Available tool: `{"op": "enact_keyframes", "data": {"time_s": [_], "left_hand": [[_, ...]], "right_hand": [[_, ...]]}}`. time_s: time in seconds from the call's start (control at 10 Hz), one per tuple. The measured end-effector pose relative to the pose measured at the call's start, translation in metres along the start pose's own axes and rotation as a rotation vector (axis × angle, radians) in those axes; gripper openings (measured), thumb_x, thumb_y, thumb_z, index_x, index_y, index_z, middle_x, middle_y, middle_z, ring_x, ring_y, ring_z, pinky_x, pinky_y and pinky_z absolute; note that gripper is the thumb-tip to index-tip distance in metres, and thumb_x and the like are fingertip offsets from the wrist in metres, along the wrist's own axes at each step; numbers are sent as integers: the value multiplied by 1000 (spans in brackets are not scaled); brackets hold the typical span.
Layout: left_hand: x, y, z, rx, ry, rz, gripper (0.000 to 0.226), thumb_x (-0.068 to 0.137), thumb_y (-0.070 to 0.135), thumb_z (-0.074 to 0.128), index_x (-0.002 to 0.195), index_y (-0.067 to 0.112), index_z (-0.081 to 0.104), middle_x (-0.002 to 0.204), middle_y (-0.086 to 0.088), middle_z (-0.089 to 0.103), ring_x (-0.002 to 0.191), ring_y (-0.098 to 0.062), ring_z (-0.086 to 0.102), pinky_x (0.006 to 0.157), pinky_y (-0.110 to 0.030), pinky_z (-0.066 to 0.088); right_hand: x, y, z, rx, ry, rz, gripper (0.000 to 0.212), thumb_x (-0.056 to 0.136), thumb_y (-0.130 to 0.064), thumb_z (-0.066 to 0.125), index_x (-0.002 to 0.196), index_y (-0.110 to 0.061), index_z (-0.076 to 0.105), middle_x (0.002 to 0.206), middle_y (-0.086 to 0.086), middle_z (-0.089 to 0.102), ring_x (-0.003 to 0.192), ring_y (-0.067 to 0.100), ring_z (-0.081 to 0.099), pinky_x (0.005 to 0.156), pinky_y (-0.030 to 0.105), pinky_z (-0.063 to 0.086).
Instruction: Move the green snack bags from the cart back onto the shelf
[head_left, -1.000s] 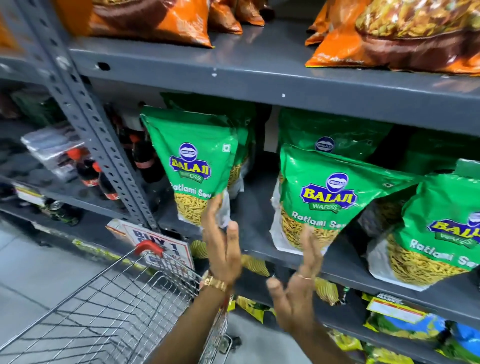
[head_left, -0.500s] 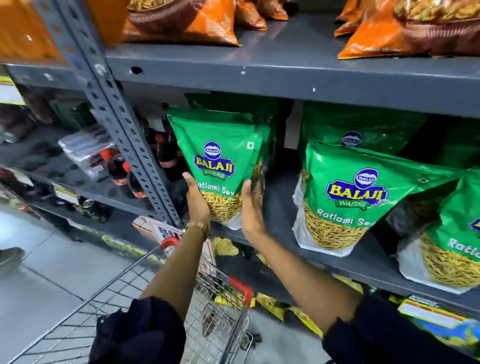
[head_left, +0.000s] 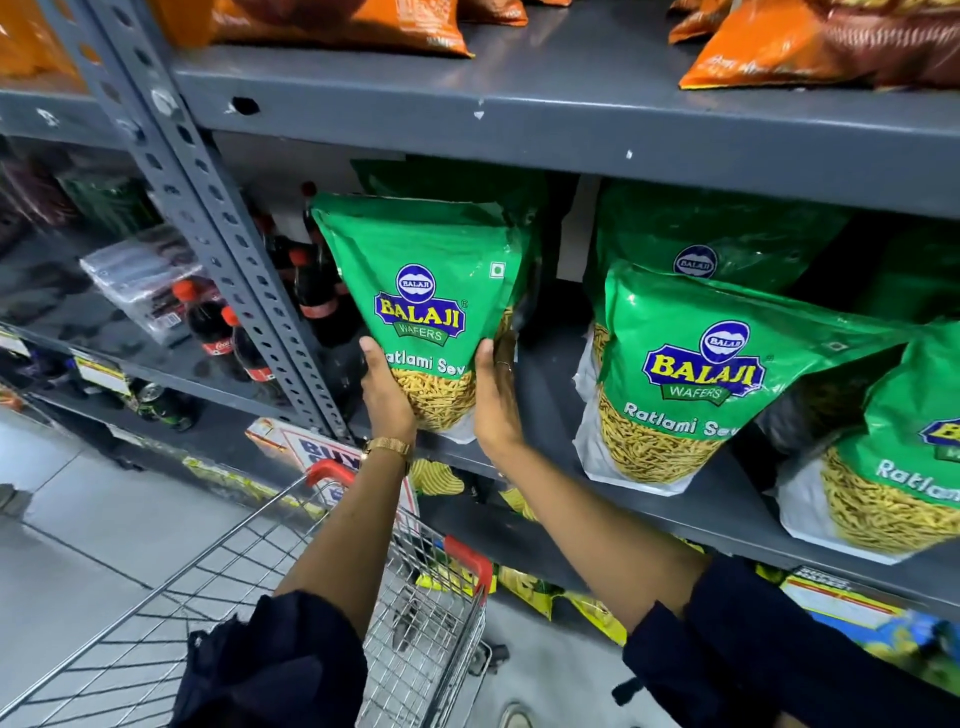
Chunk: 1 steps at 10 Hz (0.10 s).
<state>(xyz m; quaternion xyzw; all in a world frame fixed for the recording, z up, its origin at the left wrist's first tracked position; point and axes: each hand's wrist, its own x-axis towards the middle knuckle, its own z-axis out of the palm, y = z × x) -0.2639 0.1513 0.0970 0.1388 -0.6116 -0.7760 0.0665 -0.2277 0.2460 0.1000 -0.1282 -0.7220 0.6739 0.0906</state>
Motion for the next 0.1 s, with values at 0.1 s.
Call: {"op": "enact_keyframes", "data": {"time_s": [0.1], "left_hand": [[-7,-11,-6,-50,-24,59,63,86,72,30,118,28,63,124,0,67,119,-21,62,109,-47,44]], "right_hand": [[-12,2,-8,-49,10,-28,119,61,-96,14,156,-25,-1,166,-5,-3,152,9,-3,123,31,-2]]}}
